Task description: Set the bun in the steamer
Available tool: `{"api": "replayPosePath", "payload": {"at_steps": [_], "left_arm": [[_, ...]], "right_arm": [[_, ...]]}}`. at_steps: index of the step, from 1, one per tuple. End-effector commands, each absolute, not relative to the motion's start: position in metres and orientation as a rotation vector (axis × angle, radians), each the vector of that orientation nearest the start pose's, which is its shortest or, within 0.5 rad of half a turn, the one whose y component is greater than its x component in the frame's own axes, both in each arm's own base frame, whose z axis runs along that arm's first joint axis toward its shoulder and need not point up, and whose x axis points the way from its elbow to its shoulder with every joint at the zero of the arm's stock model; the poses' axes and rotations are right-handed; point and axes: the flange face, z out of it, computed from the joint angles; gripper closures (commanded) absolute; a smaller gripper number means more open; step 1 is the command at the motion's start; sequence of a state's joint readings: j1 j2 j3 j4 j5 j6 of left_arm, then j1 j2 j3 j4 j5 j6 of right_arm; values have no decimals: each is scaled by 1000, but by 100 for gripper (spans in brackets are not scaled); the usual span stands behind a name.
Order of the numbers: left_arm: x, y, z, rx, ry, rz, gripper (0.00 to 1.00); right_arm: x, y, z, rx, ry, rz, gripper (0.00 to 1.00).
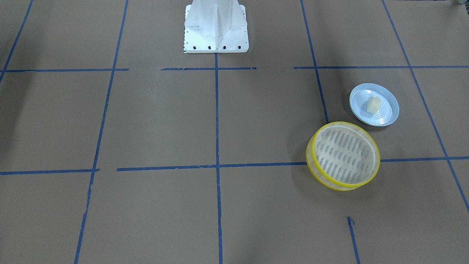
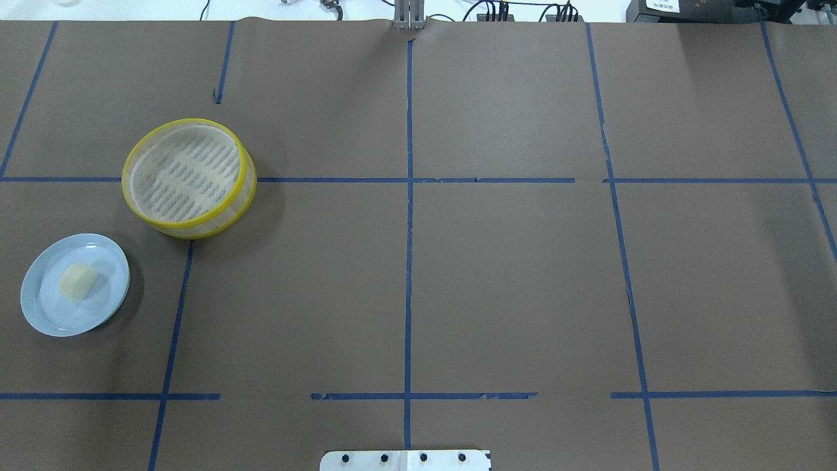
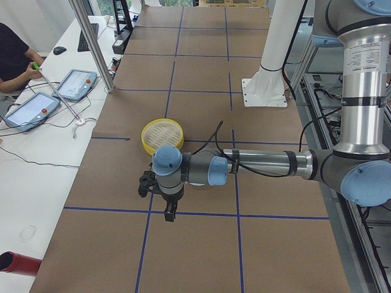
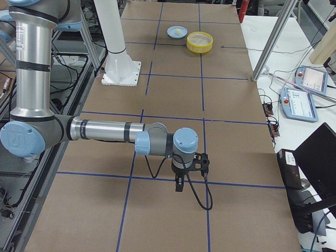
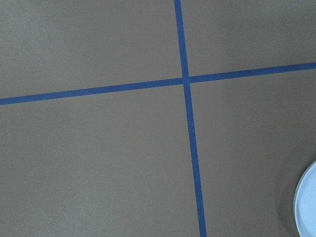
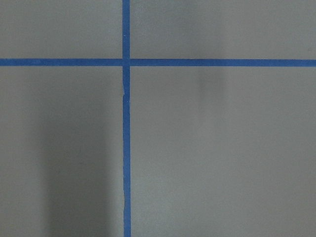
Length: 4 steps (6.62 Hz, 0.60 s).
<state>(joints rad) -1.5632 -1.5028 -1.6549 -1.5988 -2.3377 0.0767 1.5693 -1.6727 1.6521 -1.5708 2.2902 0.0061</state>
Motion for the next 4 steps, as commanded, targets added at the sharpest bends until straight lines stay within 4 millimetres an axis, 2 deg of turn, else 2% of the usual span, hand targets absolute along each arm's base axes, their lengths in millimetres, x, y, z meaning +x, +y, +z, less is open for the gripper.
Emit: {"api": "replayPosePath", "payload": {"at_steps": [1,2,3,4], "left_arm": [[-61,-471,641,82,765,102,0],[-61,-475,632,98,764,106,0],[-61,-480,611,138,761,115,0],[-62,-486,577,200,755,136,0]], "right_arm": [[67,-447,670,-22,-719,12,0],[67,-447,670,-22,-719,12,0],[67,-448,669,-20,-719,11,0],[67,-448,669,-20,-719,11,0]]}}
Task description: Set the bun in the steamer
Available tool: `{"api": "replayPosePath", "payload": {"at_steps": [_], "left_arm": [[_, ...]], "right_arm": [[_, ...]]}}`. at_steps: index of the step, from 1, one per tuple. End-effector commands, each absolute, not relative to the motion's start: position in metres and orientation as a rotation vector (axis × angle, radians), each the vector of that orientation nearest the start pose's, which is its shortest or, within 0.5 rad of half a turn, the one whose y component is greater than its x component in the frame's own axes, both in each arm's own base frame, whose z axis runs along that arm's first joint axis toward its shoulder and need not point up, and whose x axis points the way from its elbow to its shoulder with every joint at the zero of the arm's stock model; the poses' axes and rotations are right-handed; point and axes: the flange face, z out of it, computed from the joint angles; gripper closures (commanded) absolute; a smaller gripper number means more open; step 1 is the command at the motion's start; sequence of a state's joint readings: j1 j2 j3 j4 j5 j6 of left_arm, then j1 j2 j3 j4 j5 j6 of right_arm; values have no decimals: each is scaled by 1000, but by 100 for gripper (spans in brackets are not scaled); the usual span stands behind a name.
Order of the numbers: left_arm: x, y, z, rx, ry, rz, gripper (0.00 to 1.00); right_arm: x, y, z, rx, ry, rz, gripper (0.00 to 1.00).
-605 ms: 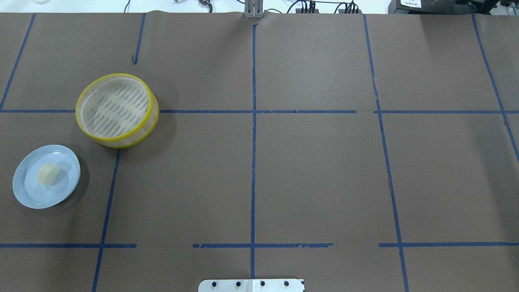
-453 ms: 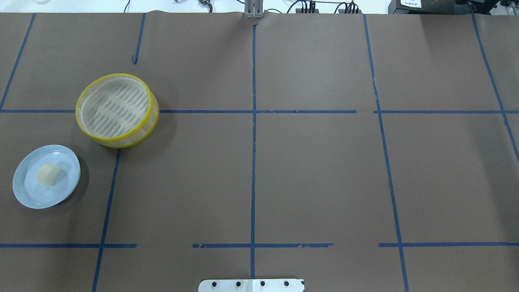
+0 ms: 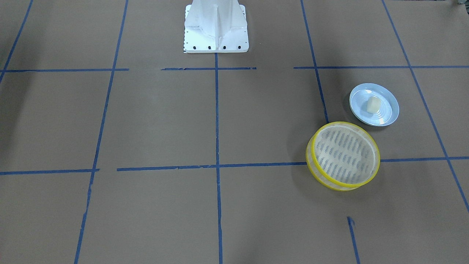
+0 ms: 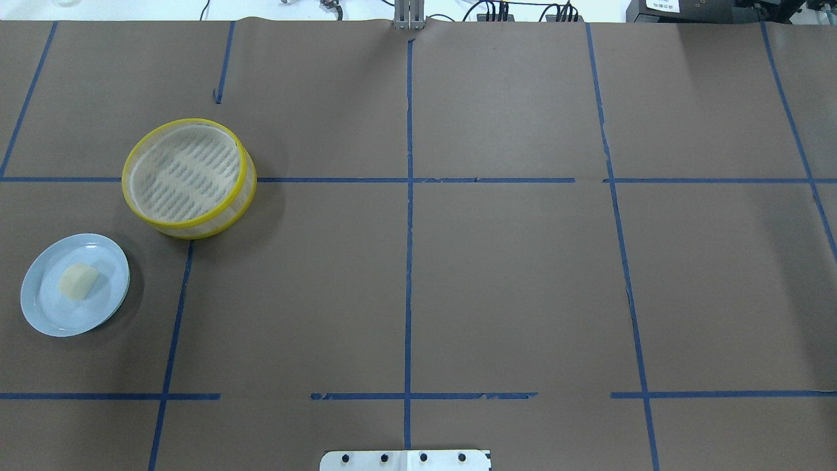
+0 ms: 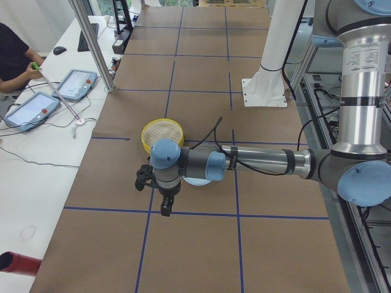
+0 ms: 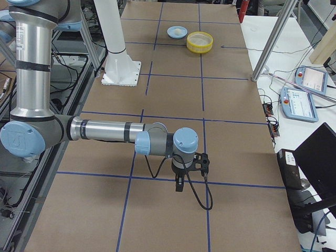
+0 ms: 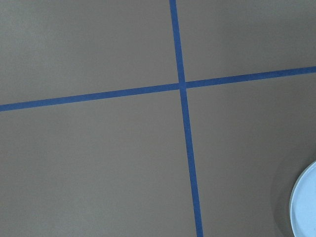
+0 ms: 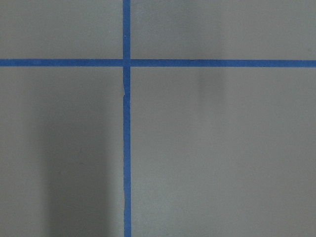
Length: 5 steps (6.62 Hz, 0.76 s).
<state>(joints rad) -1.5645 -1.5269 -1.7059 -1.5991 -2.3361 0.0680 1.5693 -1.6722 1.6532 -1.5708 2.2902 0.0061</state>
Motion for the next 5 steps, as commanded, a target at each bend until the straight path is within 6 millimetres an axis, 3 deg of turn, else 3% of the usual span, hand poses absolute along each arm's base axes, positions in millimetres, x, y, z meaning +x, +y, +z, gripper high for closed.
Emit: {"api": "replayPosePath", "payload": {"at_steps": [1,2,4,5], "left_arm": [[-61,-483,539,268,755,163,0],[-57,-479,503,310,763,135,0],[33,-473,465,206,816,87,0],[52,-474,462,196,821,119,0]], "right_arm": [[67,-448,669,-20,-719,11,0],[67,-447,670,-22,-719,12,0],[67,-447,670,-22,-719,12,0],[67,-447,670,-22,-719,12,0]]}}
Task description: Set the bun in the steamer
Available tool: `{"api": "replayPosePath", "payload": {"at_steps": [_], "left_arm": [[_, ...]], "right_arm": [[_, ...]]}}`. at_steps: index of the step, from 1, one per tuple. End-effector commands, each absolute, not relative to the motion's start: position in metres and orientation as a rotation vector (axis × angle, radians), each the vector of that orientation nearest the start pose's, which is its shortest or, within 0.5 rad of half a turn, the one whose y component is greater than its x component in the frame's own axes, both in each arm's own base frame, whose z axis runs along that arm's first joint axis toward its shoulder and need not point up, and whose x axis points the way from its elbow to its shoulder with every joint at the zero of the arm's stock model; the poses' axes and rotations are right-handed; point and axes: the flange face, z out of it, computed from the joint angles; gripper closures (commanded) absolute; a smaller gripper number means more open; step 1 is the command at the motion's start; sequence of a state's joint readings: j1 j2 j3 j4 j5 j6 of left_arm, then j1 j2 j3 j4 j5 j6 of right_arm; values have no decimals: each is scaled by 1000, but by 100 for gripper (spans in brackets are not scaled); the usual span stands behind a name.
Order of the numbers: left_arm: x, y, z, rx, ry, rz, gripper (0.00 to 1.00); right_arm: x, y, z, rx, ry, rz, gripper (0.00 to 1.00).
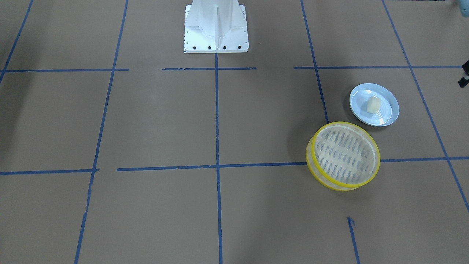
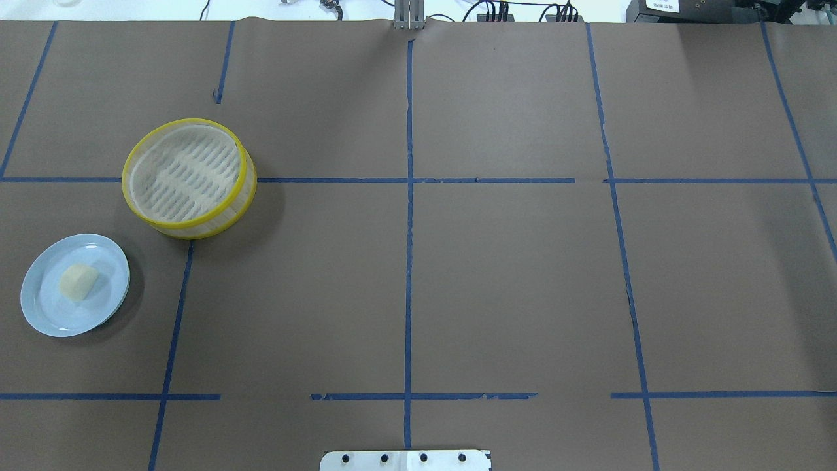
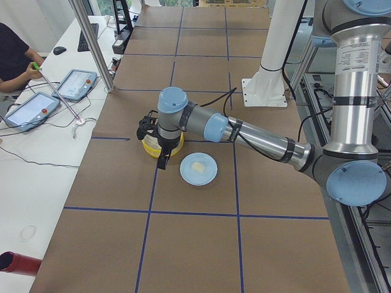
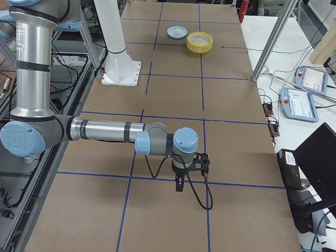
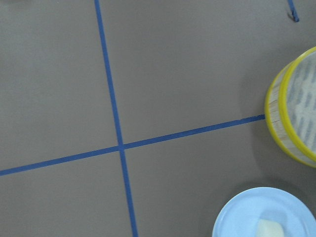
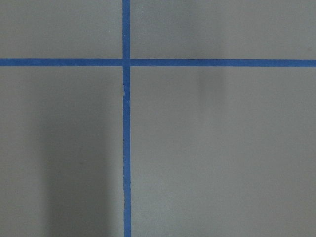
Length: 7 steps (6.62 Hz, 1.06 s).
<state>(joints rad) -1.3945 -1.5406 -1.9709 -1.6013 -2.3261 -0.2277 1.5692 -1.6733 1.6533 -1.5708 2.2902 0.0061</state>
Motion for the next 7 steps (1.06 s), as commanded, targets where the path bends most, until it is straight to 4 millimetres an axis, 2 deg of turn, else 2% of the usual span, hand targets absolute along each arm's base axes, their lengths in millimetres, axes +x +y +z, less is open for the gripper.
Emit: {"api": "replayPosePath", "payload": {"at_steps": [1,2,3,5,6,7], "left_arm": [[61,-475,461,192,815,133,0],[72,-473,464,178,809,152,0],[96,-470,469,167,760,176,0],[119,-463,485,103,741,147,0],[123,-455,498,72,742,116,0],[136,-452,514,50,749,91,0]], "right_arm": [[67,-447,671,-23,-719,12,0],[67,-447,670,-22,-719,12,0],[67,-448,669,-20,-719,11,0],[67,-447,671,-23,-719,12,0],[67,-447,671,-23,-719,12,0],[67,-447,670,-22,-719,12,0]]}}
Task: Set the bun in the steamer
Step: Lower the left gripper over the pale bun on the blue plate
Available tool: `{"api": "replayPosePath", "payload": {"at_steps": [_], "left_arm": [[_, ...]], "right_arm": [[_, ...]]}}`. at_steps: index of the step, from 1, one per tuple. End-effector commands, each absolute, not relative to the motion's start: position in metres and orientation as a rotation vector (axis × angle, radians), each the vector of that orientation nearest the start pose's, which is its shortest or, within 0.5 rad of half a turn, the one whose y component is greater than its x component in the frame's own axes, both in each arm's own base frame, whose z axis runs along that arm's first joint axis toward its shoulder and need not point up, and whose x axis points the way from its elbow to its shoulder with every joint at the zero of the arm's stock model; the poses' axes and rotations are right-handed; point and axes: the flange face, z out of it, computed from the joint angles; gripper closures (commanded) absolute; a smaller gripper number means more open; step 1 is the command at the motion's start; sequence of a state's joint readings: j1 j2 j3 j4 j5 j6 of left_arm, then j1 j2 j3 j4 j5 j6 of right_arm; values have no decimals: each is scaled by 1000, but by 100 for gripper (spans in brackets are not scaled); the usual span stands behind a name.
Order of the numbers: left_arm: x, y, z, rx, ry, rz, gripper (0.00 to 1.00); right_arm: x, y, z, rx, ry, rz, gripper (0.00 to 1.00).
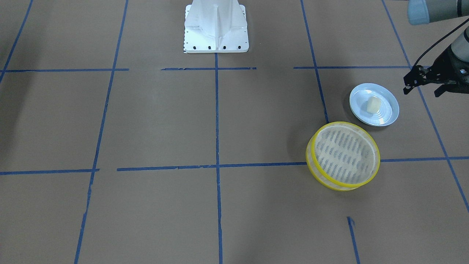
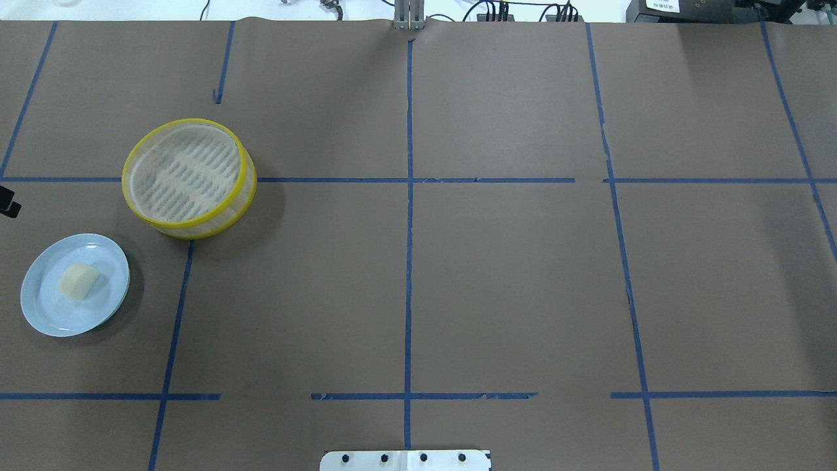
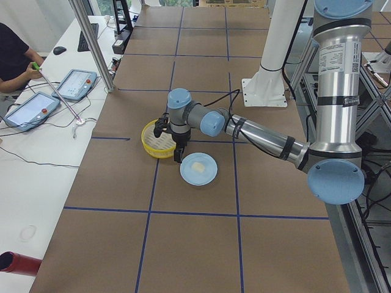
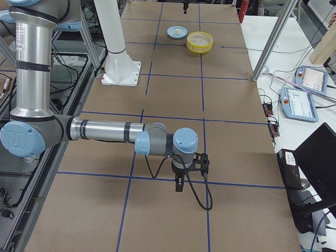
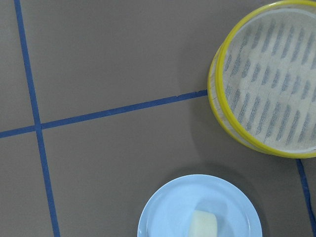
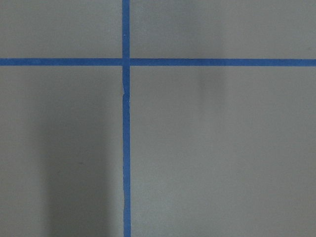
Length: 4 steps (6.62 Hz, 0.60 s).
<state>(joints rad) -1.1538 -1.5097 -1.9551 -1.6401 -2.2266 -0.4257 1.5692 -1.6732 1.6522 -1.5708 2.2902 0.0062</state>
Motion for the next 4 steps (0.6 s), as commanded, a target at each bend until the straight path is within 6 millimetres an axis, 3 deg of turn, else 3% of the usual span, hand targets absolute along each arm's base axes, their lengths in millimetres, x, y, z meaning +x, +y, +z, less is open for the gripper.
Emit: {"api": "replayPosePath", "payload": {"at_steps": [1,2,3,4], "left_arm": [[150,-436,532,44,772,67,0],[167,-419,540,28,800,37,0],[197,-407,544,-17,811,24,0],[207,-404,550,-14,831,18,0]], "right_arm": [[67,-447,671,-23,-719,12,0],[67,-447,671,-23,-719,12,0],[67,-447,671,-23,-719,12,0],[67,-447,670,-22,-719,12,0]]}}
